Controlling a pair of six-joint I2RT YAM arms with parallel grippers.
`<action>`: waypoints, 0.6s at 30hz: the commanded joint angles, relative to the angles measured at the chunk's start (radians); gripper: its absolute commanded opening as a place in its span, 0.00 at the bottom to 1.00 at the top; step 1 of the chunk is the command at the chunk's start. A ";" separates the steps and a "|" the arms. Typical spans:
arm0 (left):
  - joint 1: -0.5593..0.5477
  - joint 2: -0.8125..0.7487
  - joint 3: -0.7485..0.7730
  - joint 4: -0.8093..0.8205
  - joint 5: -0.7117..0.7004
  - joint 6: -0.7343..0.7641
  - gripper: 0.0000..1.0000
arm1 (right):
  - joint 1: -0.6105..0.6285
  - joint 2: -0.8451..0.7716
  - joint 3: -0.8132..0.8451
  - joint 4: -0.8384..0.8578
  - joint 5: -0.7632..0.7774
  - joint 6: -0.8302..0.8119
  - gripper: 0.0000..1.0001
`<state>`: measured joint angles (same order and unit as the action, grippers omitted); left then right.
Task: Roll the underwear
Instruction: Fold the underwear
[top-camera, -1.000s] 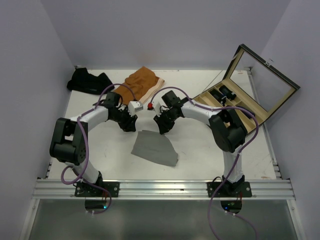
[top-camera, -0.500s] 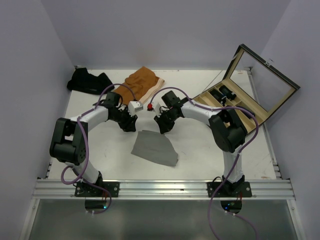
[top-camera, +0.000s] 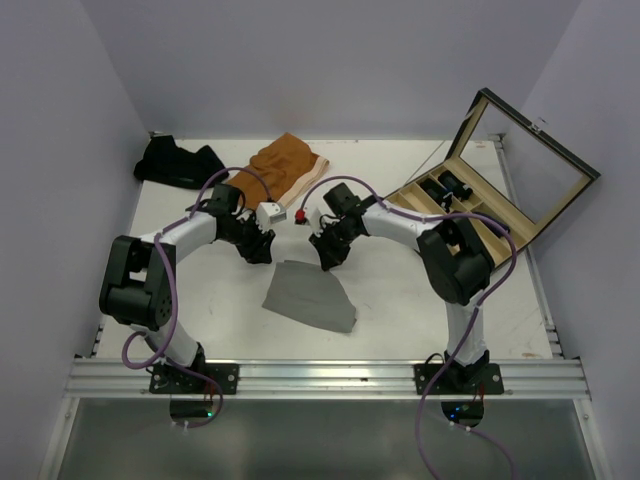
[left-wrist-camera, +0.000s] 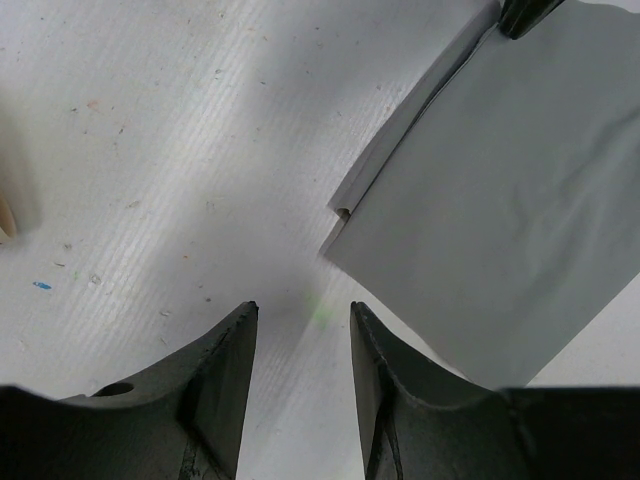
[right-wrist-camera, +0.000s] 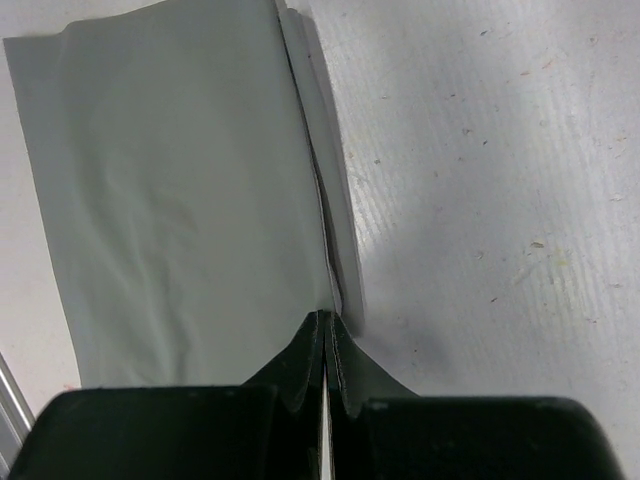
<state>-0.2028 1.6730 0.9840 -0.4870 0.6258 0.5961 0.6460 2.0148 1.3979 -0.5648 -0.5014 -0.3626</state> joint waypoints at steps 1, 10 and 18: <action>0.009 -0.041 -0.004 0.030 0.034 0.014 0.46 | -0.005 -0.086 -0.019 -0.006 -0.035 -0.007 0.00; 0.009 -0.041 -0.001 0.036 0.037 0.005 0.46 | -0.023 -0.142 -0.076 -0.003 -0.028 0.008 0.00; 0.009 -0.035 0.005 0.034 0.041 0.002 0.47 | -0.032 -0.097 -0.040 0.003 0.000 0.025 0.18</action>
<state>-0.2028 1.6726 0.9836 -0.4862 0.6266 0.5953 0.6151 1.9160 1.3262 -0.5701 -0.5140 -0.3496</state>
